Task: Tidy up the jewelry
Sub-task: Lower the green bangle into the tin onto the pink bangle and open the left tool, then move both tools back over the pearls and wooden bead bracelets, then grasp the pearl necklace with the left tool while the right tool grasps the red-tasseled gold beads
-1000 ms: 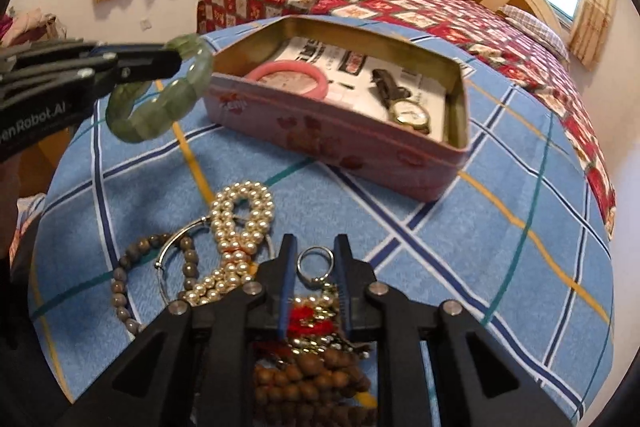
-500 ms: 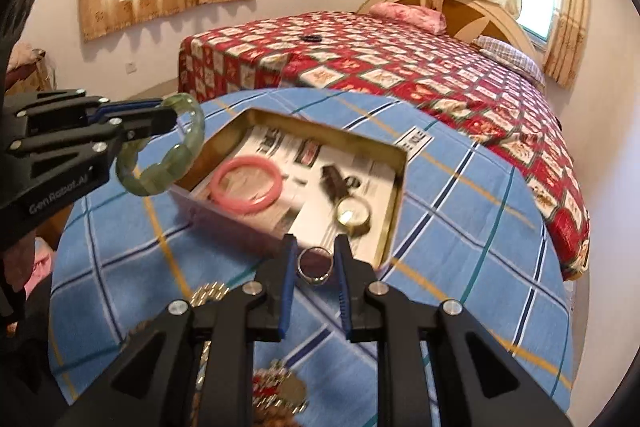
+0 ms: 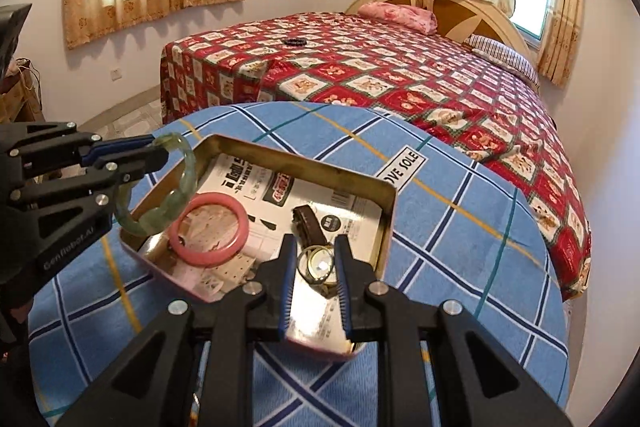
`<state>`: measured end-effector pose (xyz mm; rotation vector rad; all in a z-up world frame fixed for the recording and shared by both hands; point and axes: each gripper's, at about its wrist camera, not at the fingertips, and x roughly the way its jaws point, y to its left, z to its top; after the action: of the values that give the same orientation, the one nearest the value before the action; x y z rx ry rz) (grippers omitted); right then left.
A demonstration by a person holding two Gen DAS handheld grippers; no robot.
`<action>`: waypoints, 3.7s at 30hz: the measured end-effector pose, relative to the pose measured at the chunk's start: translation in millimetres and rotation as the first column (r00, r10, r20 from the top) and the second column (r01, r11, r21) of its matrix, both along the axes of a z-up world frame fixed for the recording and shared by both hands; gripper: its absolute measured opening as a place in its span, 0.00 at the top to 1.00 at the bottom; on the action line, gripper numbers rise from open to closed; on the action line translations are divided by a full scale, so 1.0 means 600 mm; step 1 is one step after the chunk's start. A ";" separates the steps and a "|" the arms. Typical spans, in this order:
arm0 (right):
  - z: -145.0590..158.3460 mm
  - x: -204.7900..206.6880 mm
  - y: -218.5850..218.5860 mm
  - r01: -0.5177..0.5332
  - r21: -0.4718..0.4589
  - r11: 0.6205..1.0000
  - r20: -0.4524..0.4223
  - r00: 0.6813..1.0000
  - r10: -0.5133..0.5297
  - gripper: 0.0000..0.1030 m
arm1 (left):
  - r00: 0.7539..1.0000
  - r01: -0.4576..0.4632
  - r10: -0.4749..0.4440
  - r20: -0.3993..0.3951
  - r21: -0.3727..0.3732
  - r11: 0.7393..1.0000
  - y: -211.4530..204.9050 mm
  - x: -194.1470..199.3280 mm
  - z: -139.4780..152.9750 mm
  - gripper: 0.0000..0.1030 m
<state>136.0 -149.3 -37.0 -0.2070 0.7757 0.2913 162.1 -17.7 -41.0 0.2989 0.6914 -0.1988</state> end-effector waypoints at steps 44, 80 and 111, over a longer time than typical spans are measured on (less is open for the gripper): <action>-0.056 -0.219 -0.065 0.063 0.023 0.998 -0.109 0.992 -0.060 0.34 | 0.992 0.006 0.001 -0.129 0.052 0.999 -0.014 -0.192 -0.089 0.23; -0.067 -0.172 -0.076 0.111 0.093 0.989 -0.129 0.987 -0.099 0.61 | 0.983 0.012 -0.013 -0.184 -0.005 1.000 0.021 -0.151 -0.116 0.92; -0.054 -0.153 -0.047 0.055 0.122 0.991 -0.110 0.993 -0.042 0.95 | 0.984 0.024 -0.054 -0.171 -0.176 0.984 0.030 -0.150 -0.072 0.49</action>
<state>44.0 -177.7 -69.3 -0.0544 0.8648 0.3058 71.9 0.4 -84.4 0.1287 0.8373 -0.3239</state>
